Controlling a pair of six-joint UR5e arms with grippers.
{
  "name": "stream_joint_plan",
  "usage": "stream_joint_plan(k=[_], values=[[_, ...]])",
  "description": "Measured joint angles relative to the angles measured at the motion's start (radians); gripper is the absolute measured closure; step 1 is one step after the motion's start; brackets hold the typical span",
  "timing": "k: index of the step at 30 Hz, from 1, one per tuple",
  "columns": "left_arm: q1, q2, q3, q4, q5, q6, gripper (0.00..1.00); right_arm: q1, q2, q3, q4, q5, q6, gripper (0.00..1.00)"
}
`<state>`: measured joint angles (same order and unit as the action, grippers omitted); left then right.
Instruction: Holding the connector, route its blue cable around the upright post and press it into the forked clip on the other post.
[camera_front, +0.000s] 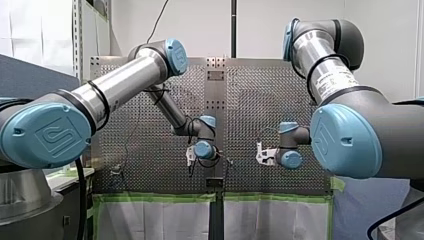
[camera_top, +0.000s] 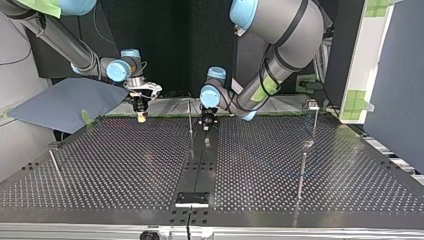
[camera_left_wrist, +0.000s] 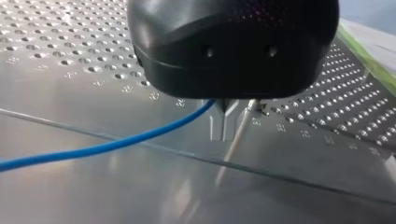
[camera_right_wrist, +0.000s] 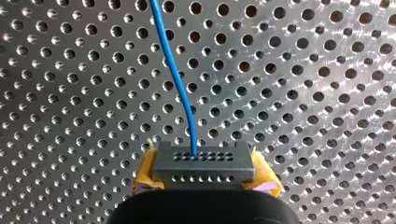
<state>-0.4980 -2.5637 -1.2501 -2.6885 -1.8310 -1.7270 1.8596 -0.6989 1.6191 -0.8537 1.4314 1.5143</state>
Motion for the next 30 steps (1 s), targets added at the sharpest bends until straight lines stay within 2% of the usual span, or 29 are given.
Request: stream_joint_plan(k=[10, 11, 18, 22, 30], values=[[0.001, 0.0, 0.0, -0.008, -0.001, 0.0, 0.99, 0.0, 0.0, -0.001, 0.003, 0.0, 0.0, 0.98], [0.001, 0.0, 0.0, -0.008, -0.001, 0.0, 0.92, 0.0, 0.0, -0.001, 0.004, 0.0, 0.0, 0.98], [-0.004, 0.0, -0.006, -0.043, -0.006, 0.006, 0.92, 0.007, 0.0, -0.001, 0.028, 0.0, -0.008, 0.98], [-0.006, 0.001, -0.029, -0.06, -0.018, 0.019, 0.92, 0.013, 0.0, -0.001, 0.049, 0.004, -0.025, 0.98], [-0.011, 0.004, -0.098, -0.025, -0.024, 0.058, 0.92, 0.023, 0.0, 0.0, 0.095, 0.038, -0.068, 0.98]])
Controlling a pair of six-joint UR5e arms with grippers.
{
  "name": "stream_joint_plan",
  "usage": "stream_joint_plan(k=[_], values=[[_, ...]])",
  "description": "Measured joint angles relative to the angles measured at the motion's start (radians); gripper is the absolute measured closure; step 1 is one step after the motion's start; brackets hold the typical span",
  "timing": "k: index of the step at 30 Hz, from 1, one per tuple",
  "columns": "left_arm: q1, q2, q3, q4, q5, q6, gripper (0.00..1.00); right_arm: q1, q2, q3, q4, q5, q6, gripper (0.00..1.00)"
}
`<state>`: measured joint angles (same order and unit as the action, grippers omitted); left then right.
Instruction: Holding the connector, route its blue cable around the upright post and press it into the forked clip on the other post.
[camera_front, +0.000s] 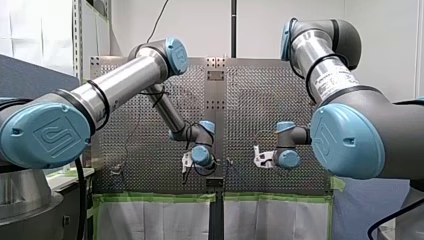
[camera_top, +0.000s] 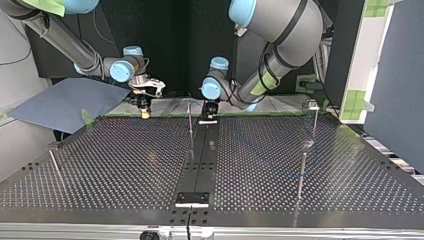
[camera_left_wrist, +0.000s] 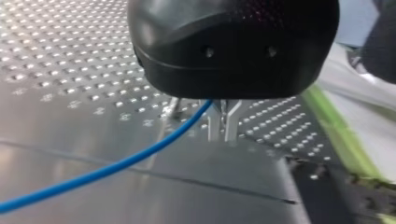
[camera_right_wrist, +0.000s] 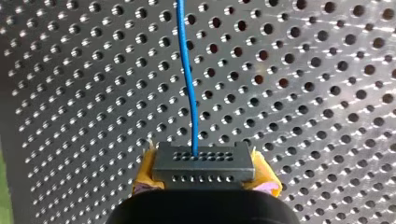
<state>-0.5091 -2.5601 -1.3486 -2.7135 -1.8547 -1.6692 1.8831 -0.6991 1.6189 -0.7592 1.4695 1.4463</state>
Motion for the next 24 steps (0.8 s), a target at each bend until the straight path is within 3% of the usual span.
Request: stream_joint_plan(k=[2, 3, 4, 5, 6, 7, 17, 24], values=[[-0.002, 0.002, -0.02, 0.015, 0.003, 0.01, 0.76, 0.003, 0.0, 0.0, 0.009, 0.01, -0.01, 0.98], [-0.004, 0.003, -0.029, 0.022, 0.005, 0.012, 0.76, 0.005, 0.0, 0.001, 0.012, 0.013, -0.012, 0.98], [-0.006, 0.003, -0.04, 0.03, 0.006, 0.015, 0.53, 0.007, 0.0, 0.001, 0.014, 0.015, -0.015, 0.98], [-0.007, 0.004, -0.049, 0.034, 0.005, 0.017, 0.35, 0.008, 0.0, 0.001, 0.015, 0.016, -0.016, 0.98], [-0.009, 0.004, -0.058, 0.037, 0.003, 0.018, 0.35, 0.009, 0.0, 0.001, 0.016, 0.017, -0.016, 0.98], [-0.011, 0.004, -0.07, 0.038, -0.003, 0.02, 0.02, 0.011, 0.0, 0.001, 0.017, 0.018, -0.017, 0.98], [-0.048, 0.005, -0.129, 0.038, -0.085, 0.035, 0.02, 0.016, 0.0, 0.001, 0.018, 0.017, -0.017, 0.98], [-0.079, 0.035, -0.184, 0.085, -0.139, 0.02, 0.02, 0.017, 0.0, 0.0, 0.018, 0.016, -0.016, 0.98]])
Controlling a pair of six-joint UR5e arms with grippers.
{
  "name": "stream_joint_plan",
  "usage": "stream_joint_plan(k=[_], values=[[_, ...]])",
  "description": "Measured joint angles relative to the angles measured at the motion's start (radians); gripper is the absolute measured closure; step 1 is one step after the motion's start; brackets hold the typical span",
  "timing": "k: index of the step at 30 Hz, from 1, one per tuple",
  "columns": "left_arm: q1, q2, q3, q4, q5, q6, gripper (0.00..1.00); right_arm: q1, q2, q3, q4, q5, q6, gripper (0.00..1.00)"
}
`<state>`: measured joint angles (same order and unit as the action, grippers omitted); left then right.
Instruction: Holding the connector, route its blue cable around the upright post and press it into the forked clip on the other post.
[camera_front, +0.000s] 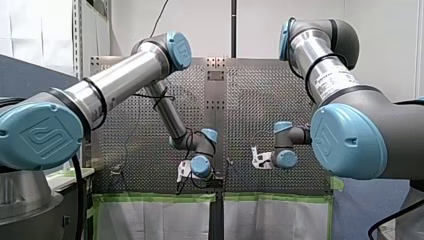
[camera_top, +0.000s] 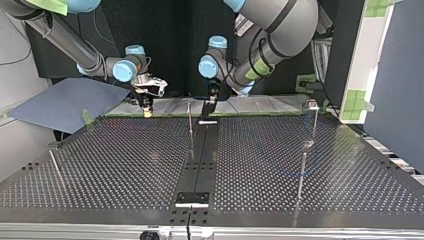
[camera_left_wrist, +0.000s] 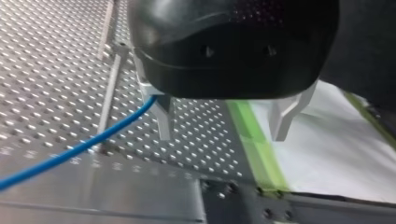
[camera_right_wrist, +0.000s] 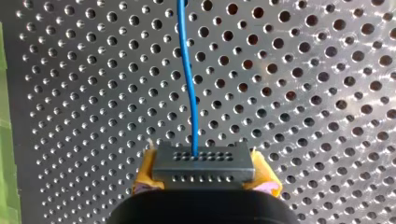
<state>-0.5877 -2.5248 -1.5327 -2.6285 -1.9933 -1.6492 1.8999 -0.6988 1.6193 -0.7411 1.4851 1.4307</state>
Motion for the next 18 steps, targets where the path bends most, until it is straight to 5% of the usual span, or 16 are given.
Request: stream_joint_plan(k=[18], values=[[-0.065, 0.139, -0.158, 0.138, 0.011, -0.025, 0.02, 0.009, 0.0, 0.001, 0.006, -0.002, -0.001, 0.98]])
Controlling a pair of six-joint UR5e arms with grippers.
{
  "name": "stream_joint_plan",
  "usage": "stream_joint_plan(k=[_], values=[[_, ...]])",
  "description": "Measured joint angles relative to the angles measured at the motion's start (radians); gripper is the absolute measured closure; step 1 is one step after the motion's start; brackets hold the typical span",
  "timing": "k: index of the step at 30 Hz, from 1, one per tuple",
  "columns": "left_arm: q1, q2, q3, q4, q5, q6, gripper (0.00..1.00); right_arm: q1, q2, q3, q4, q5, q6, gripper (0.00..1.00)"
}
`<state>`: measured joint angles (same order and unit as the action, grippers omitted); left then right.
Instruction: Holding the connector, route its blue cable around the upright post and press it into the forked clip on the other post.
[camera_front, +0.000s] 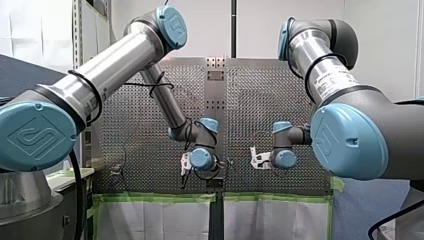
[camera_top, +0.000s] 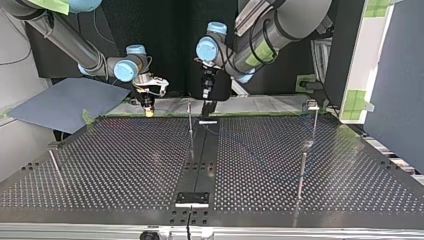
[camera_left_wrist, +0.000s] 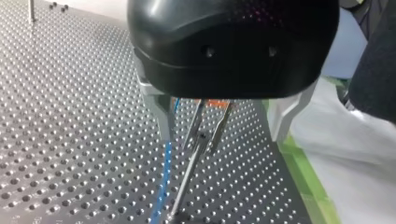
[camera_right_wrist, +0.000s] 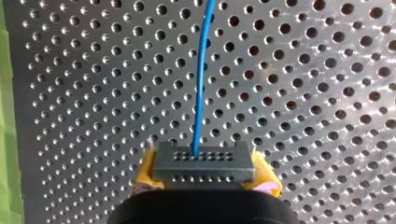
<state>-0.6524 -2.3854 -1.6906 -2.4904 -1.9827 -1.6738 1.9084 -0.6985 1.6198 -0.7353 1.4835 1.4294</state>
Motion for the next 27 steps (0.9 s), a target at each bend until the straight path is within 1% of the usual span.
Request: stream_joint_plan(k=[16, 27], values=[[-0.051, 0.004, -0.031, 0.009, -0.009, -0.015, 0.02, 0.0, 0.0, 0.0, 0.0, -0.002, -0.001, 0.98], [-0.059, 0.003, -0.034, 0.019, -0.009, -0.034, 0.02, 0.005, 0.0, 0.008, -0.002, -0.002, -0.003, 0.98]])
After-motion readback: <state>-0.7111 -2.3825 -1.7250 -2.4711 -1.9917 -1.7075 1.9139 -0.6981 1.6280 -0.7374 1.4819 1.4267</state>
